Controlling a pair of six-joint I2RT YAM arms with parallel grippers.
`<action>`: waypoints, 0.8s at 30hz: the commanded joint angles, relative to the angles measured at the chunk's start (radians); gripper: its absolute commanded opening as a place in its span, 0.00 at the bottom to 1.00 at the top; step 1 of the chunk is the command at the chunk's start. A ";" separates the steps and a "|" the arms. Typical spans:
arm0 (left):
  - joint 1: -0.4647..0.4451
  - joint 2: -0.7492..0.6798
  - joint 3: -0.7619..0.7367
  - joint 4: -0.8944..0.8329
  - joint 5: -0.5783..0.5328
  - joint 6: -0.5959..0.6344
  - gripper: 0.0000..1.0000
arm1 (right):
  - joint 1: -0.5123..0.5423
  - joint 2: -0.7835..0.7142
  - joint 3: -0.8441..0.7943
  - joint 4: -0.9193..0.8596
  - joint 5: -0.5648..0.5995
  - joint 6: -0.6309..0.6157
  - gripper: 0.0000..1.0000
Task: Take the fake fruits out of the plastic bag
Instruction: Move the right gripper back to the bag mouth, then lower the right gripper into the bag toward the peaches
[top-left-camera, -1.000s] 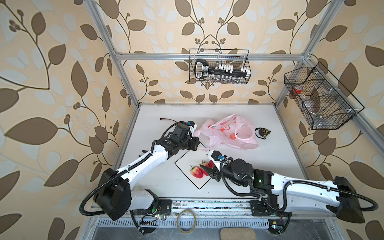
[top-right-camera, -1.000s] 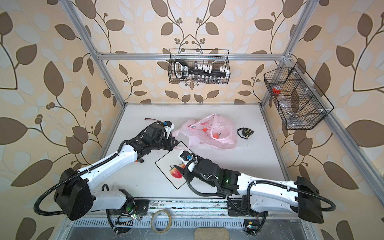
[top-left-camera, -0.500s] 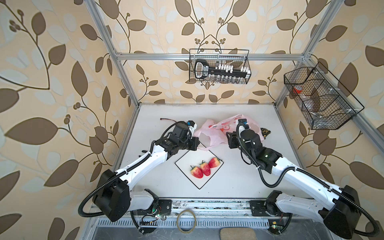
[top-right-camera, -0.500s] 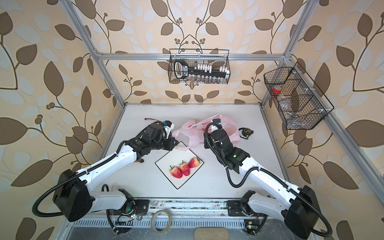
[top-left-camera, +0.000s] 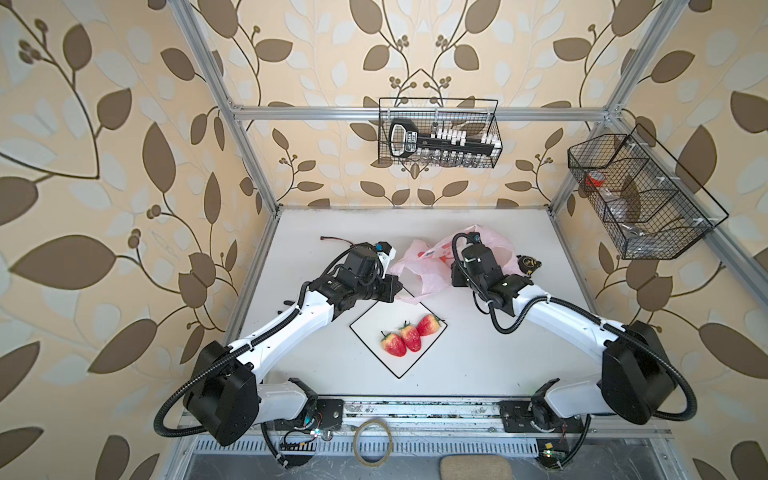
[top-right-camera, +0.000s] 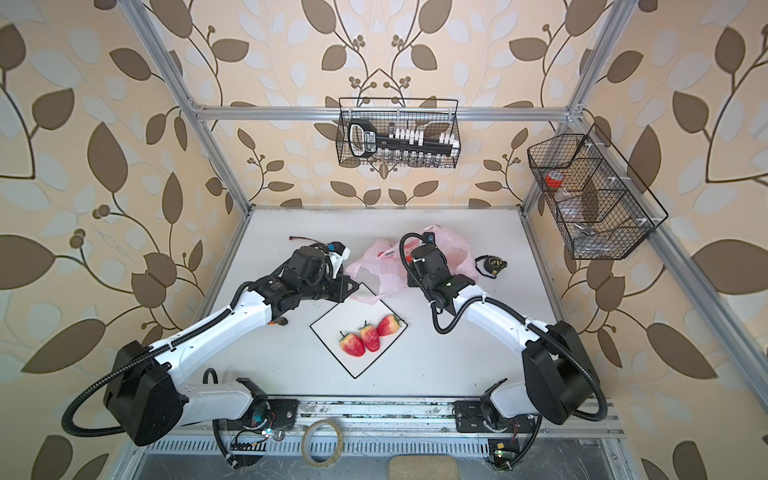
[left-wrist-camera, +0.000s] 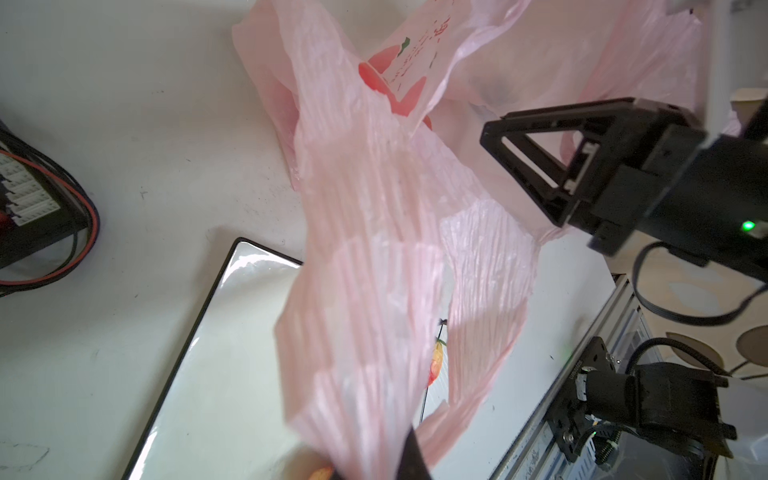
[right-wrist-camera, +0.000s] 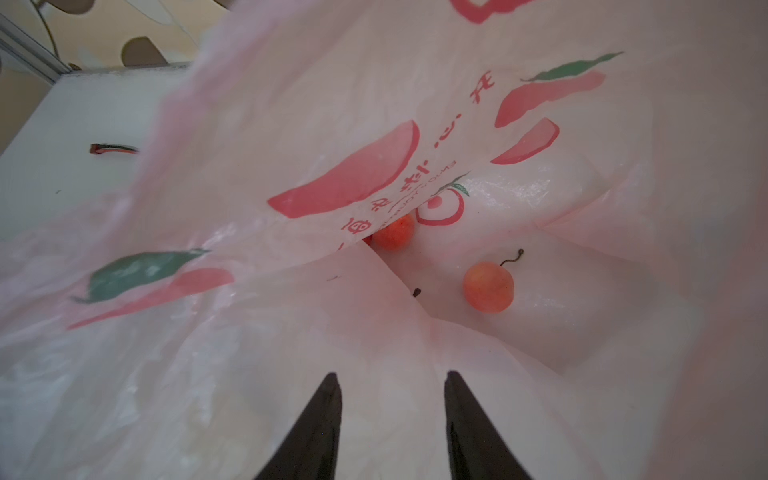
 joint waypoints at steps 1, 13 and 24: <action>0.002 -0.023 0.027 -0.022 0.042 0.037 0.00 | -0.037 0.067 0.053 0.019 -0.043 0.057 0.54; -0.023 -0.003 0.045 -0.091 0.074 0.082 0.00 | -0.166 0.302 0.172 0.060 -0.261 0.177 0.61; -0.023 -0.016 0.060 -0.193 0.074 0.111 0.00 | -0.177 0.280 0.006 0.027 -0.298 0.093 0.59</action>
